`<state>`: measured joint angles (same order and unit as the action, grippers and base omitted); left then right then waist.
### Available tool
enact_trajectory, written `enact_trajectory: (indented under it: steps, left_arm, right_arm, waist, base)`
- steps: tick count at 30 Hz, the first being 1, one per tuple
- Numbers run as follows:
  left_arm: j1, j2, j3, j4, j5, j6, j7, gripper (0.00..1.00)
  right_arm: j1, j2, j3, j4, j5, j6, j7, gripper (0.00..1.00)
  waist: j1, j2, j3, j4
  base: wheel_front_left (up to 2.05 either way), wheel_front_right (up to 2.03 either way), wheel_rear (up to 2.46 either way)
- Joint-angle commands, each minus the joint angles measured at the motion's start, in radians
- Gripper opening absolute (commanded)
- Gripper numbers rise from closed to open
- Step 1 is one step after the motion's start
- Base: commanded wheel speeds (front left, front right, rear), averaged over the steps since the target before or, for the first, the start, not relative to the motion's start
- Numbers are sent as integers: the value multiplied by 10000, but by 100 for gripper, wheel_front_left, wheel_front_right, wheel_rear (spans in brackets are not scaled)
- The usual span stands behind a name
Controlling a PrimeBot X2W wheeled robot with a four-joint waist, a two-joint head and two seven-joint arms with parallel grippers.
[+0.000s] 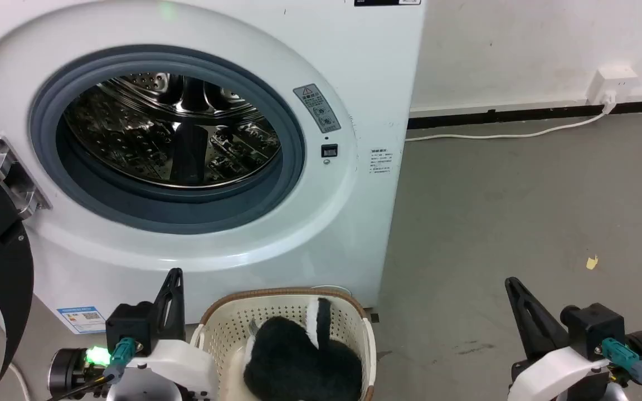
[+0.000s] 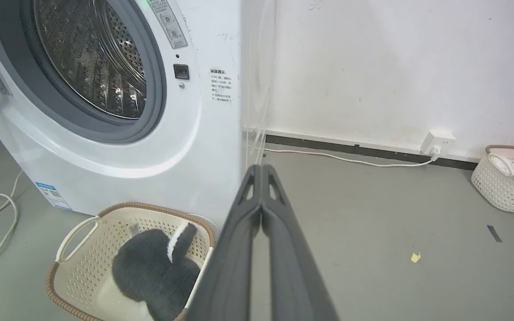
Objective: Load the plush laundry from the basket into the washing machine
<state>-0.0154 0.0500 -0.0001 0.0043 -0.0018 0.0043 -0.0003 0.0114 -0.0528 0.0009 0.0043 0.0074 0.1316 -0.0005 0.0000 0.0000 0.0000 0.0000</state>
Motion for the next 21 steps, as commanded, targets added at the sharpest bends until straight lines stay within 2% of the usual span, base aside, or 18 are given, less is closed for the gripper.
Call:
enact_trajectory:
  steps: [1, 21]
  left_arm:
    - [154, 3, 1, -43, 18, -43, 3, 0]
    - [154, 3, 1, -43, 18, -43, 3, 0]
  right_arm:
    - [-114, 26, -9, -43, -74, -9, 5, 0]
    - [-114, 26, -9, -43, -74, -9, 5, 0]
  waist:
    - [0, 0, 0, 0]
    - [0, 0, 0, 0]
  base:
    - [0, 0, 0]
    - [0, 0, 0]
